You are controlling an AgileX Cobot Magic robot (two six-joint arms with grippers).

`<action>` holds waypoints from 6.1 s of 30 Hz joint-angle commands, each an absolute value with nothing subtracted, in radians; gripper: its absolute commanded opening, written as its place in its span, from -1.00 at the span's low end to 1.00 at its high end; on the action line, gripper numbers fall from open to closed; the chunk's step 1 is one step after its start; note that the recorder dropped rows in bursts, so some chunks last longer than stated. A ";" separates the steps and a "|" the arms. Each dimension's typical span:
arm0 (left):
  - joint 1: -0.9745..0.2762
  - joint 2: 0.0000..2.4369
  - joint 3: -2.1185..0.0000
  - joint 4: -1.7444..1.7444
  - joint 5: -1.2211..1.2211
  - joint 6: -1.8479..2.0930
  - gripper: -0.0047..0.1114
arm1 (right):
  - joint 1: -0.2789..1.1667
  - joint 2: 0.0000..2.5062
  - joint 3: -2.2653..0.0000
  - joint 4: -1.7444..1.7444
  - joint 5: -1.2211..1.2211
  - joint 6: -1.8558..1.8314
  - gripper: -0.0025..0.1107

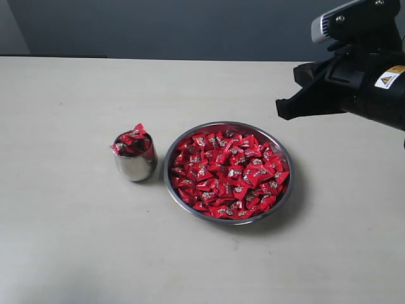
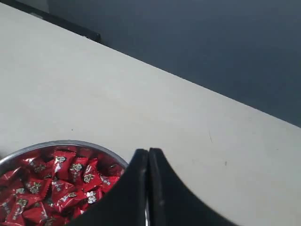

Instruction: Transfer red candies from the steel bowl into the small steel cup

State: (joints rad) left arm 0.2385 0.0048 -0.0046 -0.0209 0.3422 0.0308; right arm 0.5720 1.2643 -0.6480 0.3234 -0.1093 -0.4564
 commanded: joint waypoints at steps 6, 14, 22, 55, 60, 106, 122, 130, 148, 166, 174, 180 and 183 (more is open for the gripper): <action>0.229 0.000 0.000 -0.022 0.334 0.029 -0.91 | 0.559 1.235 -0.640 0.376 -0.124 -0.532 -0.97; 0.229 0.000 0.000 -0.022 0.334 0.029 -0.91 | 0.387 1.105 -0.640 0.483 0.046 -0.528 -0.97; 0.229 0.000 0.000 -0.022 0.334 0.029 -0.91 | 0.137 0.933 -0.640 0.473 0.249 -0.524 -0.97; 0.229 0.000 0.000 -0.022 0.334 0.029 -0.91 | -0.041 0.291 -0.215 0.381 0.194 -0.509 -0.97; 0.229 0.000 0.000 -0.022 0.334 0.029 -0.91 | -0.041 0.213 -0.145 0.144 0.187 -0.242 -0.97; 0.229 0.000 0.000 -0.022 0.334 0.029 -0.91 | -0.039 0.025 0.000 0.045 0.308 -0.078 -0.97; 0.229 0.000 0.000 -0.022 0.334 0.029 -0.91 | -0.039 0.025 0.000 0.045 0.308 -0.076 -0.97; 0.229 0.000 0.000 -0.022 0.334 0.029 -0.91 | -0.039 0.025 0.000 0.045 0.308 -0.076 -0.97; 0.229 0.000 0.000 -0.022 0.334 0.029 -0.91 | -0.039 0.025 0.000 0.045 0.308 -0.076 -0.97; 0.229 0.000 0.000 -0.022 0.334 0.029 -0.91 | -0.039 0.025 0.000 0.045 0.308 -0.076 -0.97; 0.229 0.000 0.000 -0.022 0.334 0.029 -0.91 | -0.039 0.025 0.000 0.045 0.308 -0.076 -0.97; 0.229 0.000 0.000 -0.022 0.334 0.029 -0.91 | -0.039 0.025 0.000 0.045 0.308 -0.076 -0.97; 0.229 0.000 0.000 -0.022 0.334 0.029 -0.91 | -0.039 0.025 0.000 0.045 0.308 -0.076 -0.97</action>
